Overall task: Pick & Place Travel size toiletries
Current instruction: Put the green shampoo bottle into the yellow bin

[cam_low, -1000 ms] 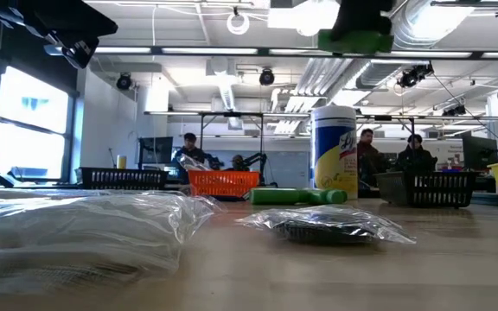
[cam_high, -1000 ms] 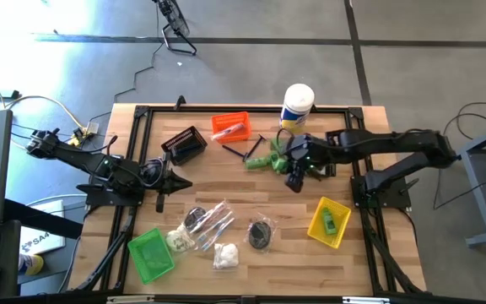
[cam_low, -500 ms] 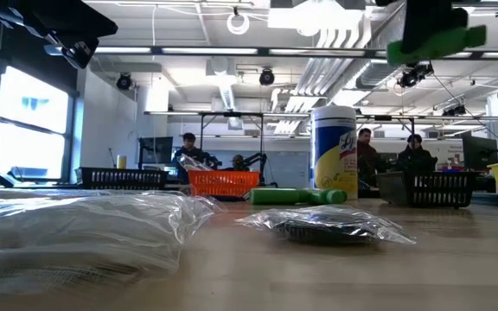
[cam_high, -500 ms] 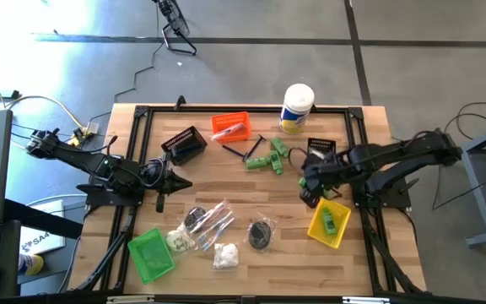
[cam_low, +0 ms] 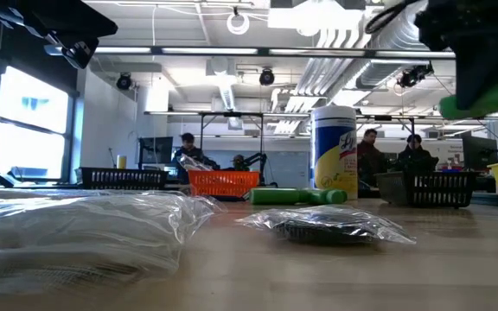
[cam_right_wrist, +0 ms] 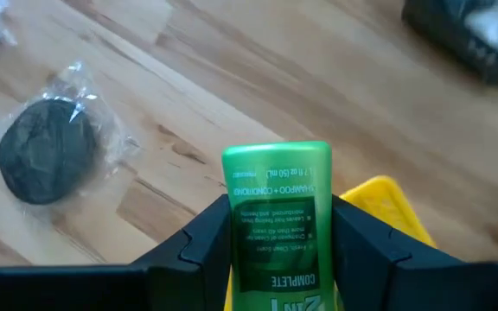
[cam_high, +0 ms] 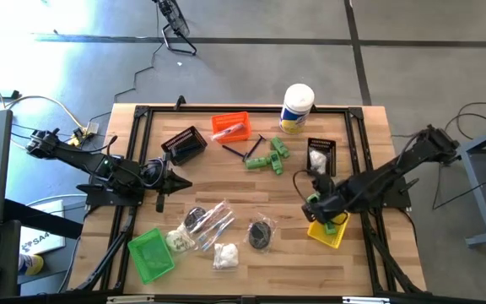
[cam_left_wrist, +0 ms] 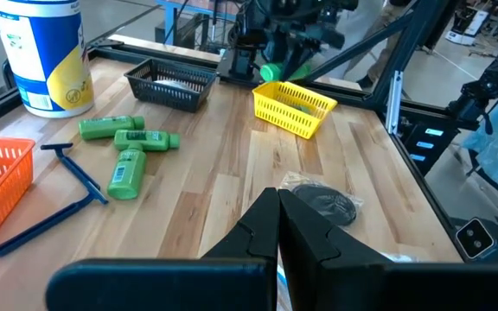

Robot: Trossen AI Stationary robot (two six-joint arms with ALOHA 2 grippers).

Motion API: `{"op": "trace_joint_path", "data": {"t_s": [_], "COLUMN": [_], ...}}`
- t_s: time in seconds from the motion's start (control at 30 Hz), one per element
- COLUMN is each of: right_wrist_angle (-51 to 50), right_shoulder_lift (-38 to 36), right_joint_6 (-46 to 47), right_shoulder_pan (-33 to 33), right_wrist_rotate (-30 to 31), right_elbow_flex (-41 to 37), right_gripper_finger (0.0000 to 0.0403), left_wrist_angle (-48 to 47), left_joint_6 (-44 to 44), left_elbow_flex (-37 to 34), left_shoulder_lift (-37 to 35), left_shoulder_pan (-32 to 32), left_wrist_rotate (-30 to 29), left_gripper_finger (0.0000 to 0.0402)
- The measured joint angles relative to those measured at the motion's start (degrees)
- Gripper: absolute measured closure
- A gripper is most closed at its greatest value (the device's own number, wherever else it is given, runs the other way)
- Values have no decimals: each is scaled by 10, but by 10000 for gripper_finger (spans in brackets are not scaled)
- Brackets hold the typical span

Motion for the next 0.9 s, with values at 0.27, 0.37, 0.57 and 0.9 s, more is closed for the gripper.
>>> {"op": "trace_joint_path", "data": {"t_s": [0.27,0.37,0.57,0.9], "right_wrist_angle": [49,65,73,87], "right_shoulder_lift": [0,0,0,0], "right_joint_6": [153,204,273,276], "right_shoulder_pan": [85,112,139,142], "right_wrist_rotate": [2,1,0,-19], "right_elbow_flex": [-68,-87,-114,-142], "right_gripper_finger": [255,256,255,213], "left_wrist_angle": [0,0,0,0], "left_joint_6": [0,0,0,0], "left_elbow_flex": [0,0,0,0], "left_shoulder_lift": [0,0,0,0], "left_shoulder_pan": [0,0,0,0], "left_wrist_rotate": [0,0,0,0], "left_gripper_finger": [402,402,402,402]}}
